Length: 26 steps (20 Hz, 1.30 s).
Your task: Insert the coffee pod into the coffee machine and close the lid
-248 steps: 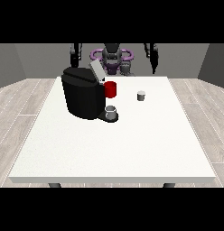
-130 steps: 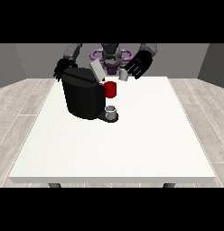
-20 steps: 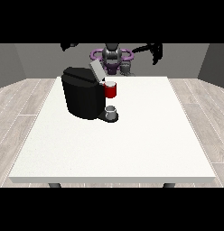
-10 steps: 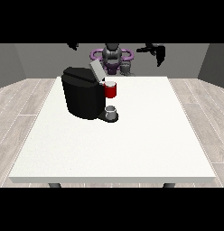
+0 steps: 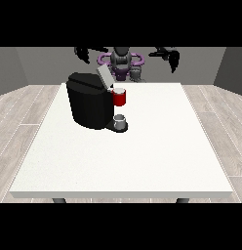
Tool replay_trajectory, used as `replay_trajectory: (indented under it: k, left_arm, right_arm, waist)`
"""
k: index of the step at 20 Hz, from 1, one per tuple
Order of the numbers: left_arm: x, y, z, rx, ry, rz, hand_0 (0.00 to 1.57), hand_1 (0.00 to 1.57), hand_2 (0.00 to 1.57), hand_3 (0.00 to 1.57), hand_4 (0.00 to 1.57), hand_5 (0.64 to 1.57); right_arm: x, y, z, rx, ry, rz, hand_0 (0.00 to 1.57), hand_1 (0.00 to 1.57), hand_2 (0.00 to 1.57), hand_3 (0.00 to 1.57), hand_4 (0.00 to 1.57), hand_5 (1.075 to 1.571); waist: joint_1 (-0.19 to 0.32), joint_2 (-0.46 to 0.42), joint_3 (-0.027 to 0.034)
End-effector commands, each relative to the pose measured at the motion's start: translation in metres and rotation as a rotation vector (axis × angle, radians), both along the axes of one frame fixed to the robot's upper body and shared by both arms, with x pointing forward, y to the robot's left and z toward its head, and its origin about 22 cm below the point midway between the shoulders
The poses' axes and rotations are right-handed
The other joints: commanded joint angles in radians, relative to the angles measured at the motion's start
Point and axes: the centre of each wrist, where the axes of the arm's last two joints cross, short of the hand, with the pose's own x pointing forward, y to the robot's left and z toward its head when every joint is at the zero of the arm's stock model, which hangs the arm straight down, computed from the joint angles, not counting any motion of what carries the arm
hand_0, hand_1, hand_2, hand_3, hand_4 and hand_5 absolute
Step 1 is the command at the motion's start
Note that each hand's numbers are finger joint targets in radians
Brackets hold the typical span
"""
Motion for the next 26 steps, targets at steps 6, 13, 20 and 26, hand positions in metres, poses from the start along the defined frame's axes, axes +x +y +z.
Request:
replay_trajectory:
  k: [6, 13, 20, 26]
  left_arm:
    - [-0.007, 0.021, 0.034, -0.027, -0.087, 0.077, 0.0, 0.0, 0.0, 0.0, 0.0, 1.571]
    - [-0.039, 0.016, 0.026, -0.001, -0.056, 0.078, 0.0, 0.0, 0.0, 0.0, 0.0, 1.571]
    - [-0.048, 0.032, 0.032, 0.011, -0.09, 0.083, 0.0, 0.0, 0.0, 0.0, 0.0, 1.571]
    - [-0.048, 0.02, 0.029, 0.003, -0.12, 0.116, 0.0, 0.0, 0.0, 0.0, 0.0, 1.571]
  right_arm:
    - [0.027, 0.002, 0.002, 0.022, -0.048, 0.033, 0.0, 0.0, 0.0, 0.0, 0.0, 1.571]
    - [0.037, 0.011, -0.01, 0.001, -0.021, 0.04, 0.0, 0.0, 0.0, 0.0, 0.0, 1.571]
    - [0.052, 0.021, 0.004, -0.044, -0.026, 0.056, 0.0, 0.0, 0.0, 0.0, 0.0, 1.571]
    - [0.062, 0.024, 0.011, -0.052, -0.076, 0.091, 0.0, 0.0, 0.0, 0.0, 0.0, 1.571]
  waist:
    - [-0.024, 0.126, 0.0]
    - [-0.02, 0.13, -0.0001]
    - [-0.008, 0.159, -0.0001]
    - [-0.039, 0.204, -0.0002]
